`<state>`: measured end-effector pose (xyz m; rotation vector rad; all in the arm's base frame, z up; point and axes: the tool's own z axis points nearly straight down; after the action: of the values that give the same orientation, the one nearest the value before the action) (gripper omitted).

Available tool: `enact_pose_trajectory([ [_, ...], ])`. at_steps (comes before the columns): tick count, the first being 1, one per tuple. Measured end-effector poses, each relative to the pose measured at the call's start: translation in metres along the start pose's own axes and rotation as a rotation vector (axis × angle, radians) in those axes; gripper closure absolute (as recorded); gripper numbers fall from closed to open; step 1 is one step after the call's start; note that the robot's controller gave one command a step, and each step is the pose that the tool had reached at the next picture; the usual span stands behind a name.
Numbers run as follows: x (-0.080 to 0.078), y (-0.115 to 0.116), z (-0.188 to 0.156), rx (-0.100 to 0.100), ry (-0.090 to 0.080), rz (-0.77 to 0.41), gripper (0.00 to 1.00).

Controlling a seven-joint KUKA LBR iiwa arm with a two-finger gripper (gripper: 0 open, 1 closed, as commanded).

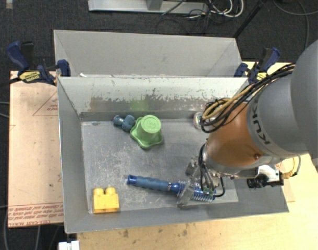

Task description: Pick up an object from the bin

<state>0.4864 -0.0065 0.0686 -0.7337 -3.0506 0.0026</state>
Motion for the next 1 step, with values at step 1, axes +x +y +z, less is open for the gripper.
enact_pose_trajectory([
  [1, 0.0005, 0.0004, 0.0005, 0.0, 0.001, -0.001, 0.0],
])
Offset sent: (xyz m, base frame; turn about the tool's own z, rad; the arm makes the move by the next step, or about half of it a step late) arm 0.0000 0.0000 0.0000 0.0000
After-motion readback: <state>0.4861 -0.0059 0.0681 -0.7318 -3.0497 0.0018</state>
